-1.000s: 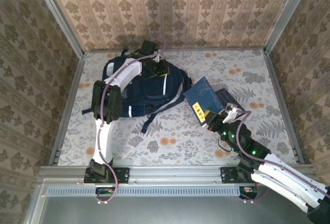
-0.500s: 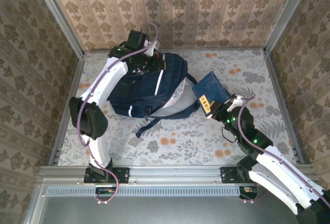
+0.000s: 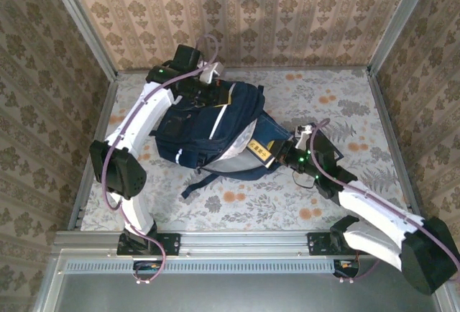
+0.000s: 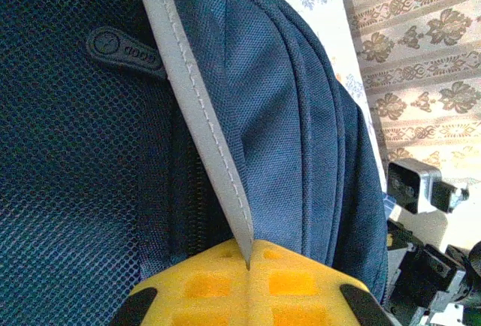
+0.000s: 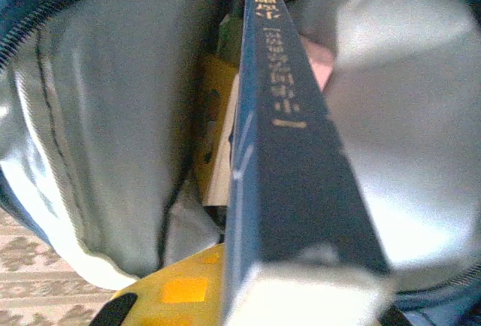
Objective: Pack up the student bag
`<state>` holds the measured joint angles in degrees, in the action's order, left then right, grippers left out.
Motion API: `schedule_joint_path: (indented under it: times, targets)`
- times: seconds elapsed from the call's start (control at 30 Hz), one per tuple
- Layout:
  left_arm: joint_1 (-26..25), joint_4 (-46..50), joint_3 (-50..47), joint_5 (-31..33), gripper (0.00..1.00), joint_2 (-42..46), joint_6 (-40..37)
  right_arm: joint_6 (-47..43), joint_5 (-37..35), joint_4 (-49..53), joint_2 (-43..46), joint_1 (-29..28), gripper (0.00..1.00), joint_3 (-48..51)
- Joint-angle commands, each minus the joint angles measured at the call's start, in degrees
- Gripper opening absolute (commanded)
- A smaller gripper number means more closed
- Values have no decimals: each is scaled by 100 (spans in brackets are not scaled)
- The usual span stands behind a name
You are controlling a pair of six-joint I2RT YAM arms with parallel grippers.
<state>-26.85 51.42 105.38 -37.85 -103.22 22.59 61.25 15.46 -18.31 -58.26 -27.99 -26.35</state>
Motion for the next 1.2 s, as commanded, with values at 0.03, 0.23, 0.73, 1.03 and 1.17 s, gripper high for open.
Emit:
schedule_joint_path:
  times: [0.03,0.23,0.73,1.03,1.17]
  targets:
    - [-204,-29,-285,-319,4,408,-226,920,630,-1570,-430,3,0,-411]
    - [-509,134,-693,355,26,654,-423,1292,669,-2158,-567,-39,0,-490]
    - [-1432,633,-436,1488,49,724,-851,1293,555,-2167,-449,-207,0,-415]
    - [-1758,748,-202,2170,47,277,-1077,1280,511,-2167,-423,-273,0,-406]
    - [-1788,644,-245,2157,35,208,-1090,1284,494,-2184,-423,-295,0,-392]
